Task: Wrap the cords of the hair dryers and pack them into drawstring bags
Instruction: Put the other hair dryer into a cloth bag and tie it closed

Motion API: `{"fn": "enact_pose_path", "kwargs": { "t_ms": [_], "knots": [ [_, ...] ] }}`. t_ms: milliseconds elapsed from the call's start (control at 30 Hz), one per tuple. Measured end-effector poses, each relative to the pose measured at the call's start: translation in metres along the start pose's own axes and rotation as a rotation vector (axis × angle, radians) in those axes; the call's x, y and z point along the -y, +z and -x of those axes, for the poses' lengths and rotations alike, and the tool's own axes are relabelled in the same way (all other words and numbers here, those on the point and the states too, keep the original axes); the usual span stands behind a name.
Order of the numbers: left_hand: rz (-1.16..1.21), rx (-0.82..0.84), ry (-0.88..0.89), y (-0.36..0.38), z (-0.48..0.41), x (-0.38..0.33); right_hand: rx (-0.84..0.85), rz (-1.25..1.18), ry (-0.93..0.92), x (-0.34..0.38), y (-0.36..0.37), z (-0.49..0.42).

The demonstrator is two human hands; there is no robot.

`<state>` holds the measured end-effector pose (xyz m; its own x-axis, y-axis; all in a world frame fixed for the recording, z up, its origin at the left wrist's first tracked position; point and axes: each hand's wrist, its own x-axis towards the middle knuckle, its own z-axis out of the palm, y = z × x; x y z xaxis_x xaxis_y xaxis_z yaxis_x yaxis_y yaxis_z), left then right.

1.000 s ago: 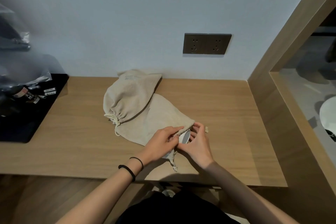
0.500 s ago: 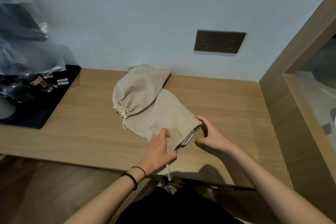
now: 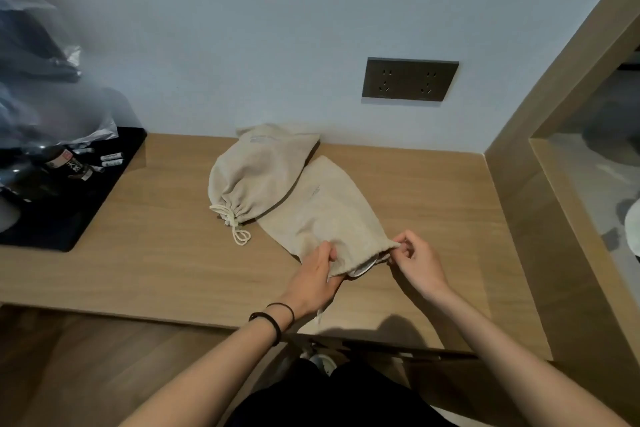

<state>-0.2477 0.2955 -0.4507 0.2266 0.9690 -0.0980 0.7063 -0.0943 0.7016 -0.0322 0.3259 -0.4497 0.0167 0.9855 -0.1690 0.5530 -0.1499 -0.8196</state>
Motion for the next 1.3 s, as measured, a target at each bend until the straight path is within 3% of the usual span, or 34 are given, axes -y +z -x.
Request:
{"fn": "enact_pose_path", "kwargs": {
  "t_ms": [233,467,700,800,900,1033,1167,1300],
  "knots": [
    [0.002,0.132,-0.009,0.007,-0.046,-0.022,-0.205,-0.052,0.152,-0.018,-0.027,0.024],
    [-0.066,0.002,-0.051,0.018,-0.042,-0.016,-0.132,-0.041,0.184,-0.026,-0.022,0.039],
    [0.093,0.074,-0.163,0.008,-0.043,-0.003,-0.137,0.004,0.160,-0.014,-0.022,0.038],
    [0.095,-0.006,-0.154,-0.007,-0.049,-0.017,-0.215,-0.041,0.134,-0.001,-0.029,0.037],
    [0.046,-0.053,-0.035,-0.028,-0.056,-0.042,-0.323,-0.106,0.088,0.019,-0.038,0.030],
    [0.055,-0.231,0.052,-0.074,-0.080,-0.076,-0.525,-0.212,0.004,0.073,-0.074,0.010],
    [0.006,-0.378,0.157,-0.131,-0.116,-0.114,-0.594,-0.240,-0.146,0.129,-0.123,-0.018],
    [0.049,-0.421,0.202,-0.171,-0.148,-0.139,-0.616,-0.265,-0.241,0.162,-0.150,-0.041]
  ]
}}
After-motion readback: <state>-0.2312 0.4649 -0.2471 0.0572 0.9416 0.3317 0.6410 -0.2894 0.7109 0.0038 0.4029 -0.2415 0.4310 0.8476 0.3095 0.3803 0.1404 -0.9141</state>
